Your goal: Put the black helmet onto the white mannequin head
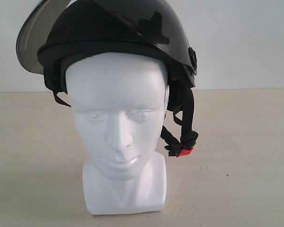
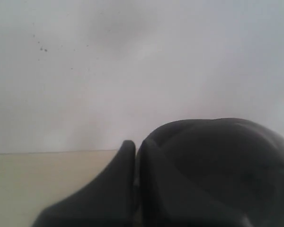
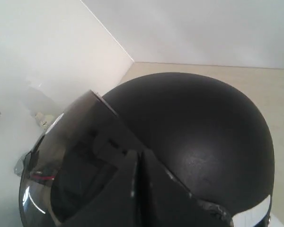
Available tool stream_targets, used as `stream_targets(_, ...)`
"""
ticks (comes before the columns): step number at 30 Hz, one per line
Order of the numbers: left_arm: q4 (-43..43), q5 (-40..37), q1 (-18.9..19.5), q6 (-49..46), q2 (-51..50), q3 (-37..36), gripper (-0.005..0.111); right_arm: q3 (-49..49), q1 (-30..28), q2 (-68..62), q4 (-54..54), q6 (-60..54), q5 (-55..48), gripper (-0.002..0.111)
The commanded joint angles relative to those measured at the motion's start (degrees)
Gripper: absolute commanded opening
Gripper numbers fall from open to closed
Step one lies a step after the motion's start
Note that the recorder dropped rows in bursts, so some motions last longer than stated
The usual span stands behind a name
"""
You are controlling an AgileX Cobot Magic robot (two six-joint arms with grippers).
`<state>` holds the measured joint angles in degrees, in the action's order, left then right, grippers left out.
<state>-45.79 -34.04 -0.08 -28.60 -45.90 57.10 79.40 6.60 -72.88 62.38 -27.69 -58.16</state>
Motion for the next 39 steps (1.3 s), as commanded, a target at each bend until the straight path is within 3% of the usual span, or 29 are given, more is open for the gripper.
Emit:
stream_targets(1,-5.35,0.63,0.04,-7.02,-9.79,0.24,0.004,-0.12,0.79,-0.76,-0.19,-1.67,2.51,0.0)
stream_targets(5,-12.01,-1.96,0.08,-13.71,-15.49,0.24,0.004,-0.12,0.79,-3.18,1.79,-3.61,2.25,0.0)
stream_targets(9,-13.12,-0.73,0.26,-16.86,-17.8,0.56,0.004,-0.12,0.79,-6.34,7.15,-7.05,0.37,0.0)
stream_targets(15,-16.3,-1.53,3.05,-18.77,-23.47,6.7,0.004,-0.12,0.79,-8.55,10.04,-11.08,0.49,0.0)
stream_targets(24,-23.88,-18.19,4.71,-24.12,-38.98,20.5,0.004,-0.12,0.87,-8.55,11.22,-14.53,2.38,0.0)
stream_targets(33,-31.29,-24.62,4.48,-29.35,-46.64,24.26,0.004,-0.12,3.68,-12.11,15.04,-18.32,3.07,0.0)
stream_targets(39,-31.25,-29.61,3.19,-29.35,-48.07,24.26,0.004,-0.12,5.28,-12.82,15.18,-18.95,3.48,0.0)
